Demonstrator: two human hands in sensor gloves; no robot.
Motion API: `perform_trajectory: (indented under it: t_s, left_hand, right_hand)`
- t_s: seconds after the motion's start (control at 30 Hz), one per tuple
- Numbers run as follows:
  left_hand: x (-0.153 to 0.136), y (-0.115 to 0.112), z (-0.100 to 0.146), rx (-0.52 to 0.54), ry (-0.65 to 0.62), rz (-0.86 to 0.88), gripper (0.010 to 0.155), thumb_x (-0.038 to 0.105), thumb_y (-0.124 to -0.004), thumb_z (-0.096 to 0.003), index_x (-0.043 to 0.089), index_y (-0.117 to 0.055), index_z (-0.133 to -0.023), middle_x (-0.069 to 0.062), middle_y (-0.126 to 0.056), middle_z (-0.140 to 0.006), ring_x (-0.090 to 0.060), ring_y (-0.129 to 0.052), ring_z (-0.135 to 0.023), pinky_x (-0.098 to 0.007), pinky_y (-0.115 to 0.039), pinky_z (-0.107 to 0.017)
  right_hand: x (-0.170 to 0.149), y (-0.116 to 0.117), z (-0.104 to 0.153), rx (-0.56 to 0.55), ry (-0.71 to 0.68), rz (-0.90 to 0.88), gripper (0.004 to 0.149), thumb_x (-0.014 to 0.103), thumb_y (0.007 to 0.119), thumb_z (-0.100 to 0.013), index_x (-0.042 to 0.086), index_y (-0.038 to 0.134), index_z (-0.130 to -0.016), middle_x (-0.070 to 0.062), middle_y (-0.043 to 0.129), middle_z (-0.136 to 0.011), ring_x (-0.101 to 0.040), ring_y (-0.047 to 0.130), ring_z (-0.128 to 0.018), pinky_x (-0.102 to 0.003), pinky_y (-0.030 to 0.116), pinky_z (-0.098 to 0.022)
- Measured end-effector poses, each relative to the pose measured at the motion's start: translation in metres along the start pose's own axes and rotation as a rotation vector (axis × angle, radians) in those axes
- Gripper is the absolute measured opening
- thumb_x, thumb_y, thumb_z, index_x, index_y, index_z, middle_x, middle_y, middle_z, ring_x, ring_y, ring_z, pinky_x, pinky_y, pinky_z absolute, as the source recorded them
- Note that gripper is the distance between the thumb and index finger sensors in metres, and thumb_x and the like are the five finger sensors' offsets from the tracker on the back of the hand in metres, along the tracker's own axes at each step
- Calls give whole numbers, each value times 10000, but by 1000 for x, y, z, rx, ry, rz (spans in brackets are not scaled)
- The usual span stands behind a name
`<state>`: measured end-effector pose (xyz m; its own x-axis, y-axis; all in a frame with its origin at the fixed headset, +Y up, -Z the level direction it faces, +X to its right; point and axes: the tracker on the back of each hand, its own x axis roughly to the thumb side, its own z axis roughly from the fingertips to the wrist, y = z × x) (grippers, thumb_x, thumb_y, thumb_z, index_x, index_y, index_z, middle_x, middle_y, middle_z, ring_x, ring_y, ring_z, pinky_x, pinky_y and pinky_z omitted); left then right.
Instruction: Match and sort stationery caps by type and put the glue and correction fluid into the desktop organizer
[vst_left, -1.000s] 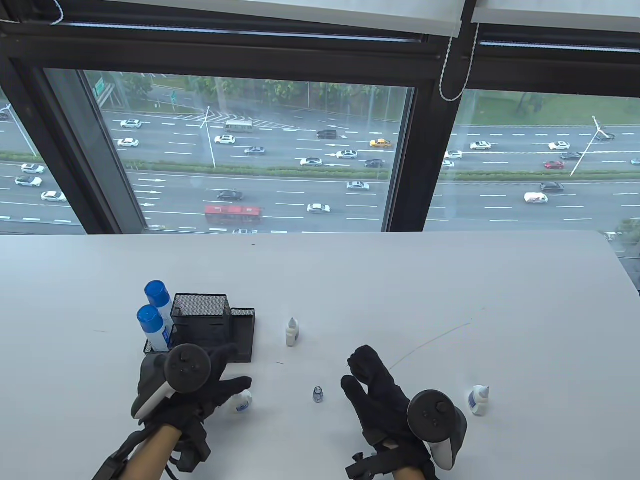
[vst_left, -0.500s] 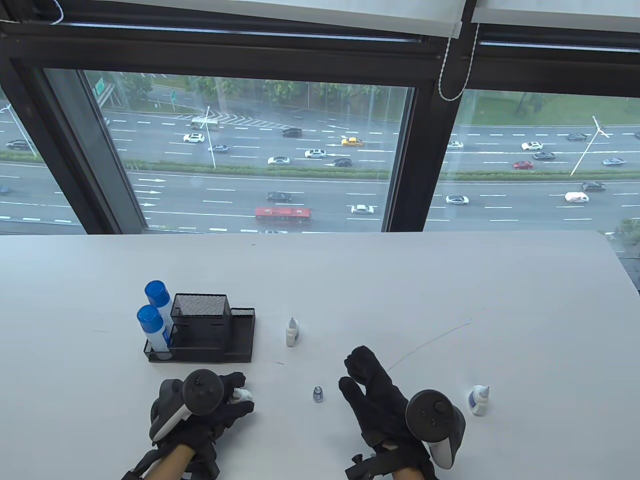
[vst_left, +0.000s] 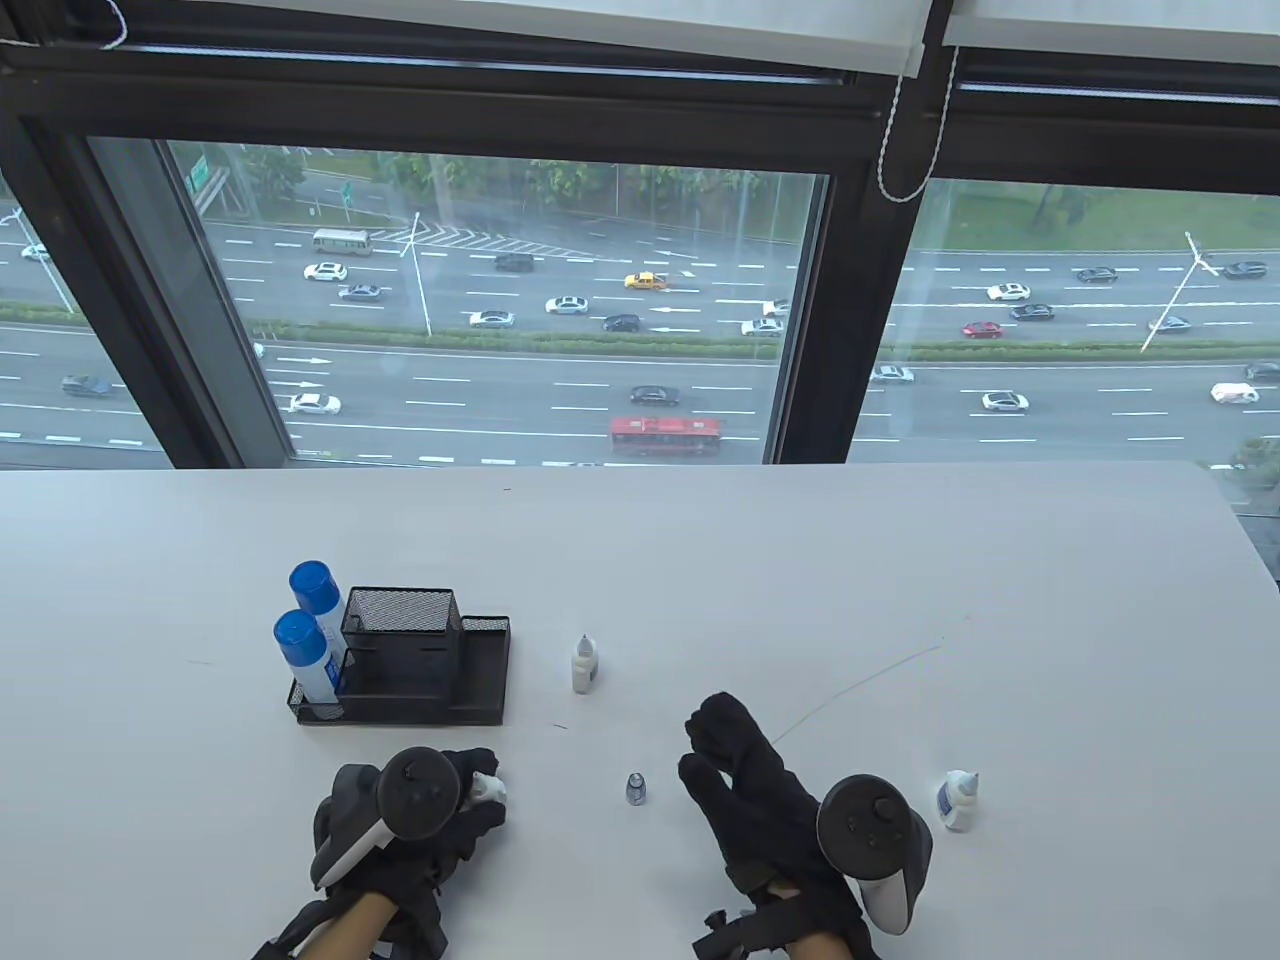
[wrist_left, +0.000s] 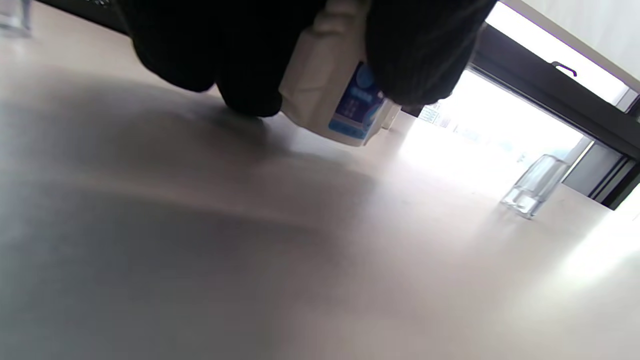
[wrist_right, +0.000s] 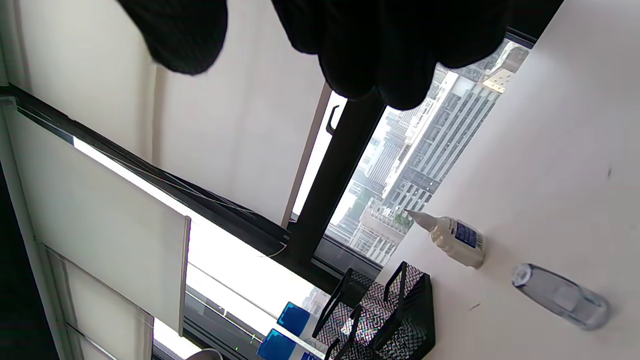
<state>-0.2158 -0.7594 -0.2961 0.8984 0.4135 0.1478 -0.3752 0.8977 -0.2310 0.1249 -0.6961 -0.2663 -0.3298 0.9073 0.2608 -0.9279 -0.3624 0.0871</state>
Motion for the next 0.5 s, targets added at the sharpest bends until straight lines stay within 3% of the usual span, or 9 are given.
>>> perform_trajectory:
  t_s: [0.2, 0.5]
  left_hand:
    - [17, 18, 6, 40, -96, 151, 620, 448, -718, -590, 189, -492, -1107, -119, -647, -1101, -348, -967, -884, -499, -853, -616]
    - [59, 40, 15, 139, -252, 247, 606, 477, -787, -562, 279, -565, -1090, -42, -724, -1116, -232, -963, -873, -504, -824, -627]
  right_hand:
    - [-1, -11, 0, -30, 15, -18, 701, 510, 706, -563, 150, 482, -1121, -148, 646, -1091, -416, 718, -970, -604, 549, -730]
    - [-2, -17, 3, -105, 27, 14, 700, 514, 703, -566, 150, 479, -1121, -152, 633, -1096, -420, 701, -977, -608, 537, -732]
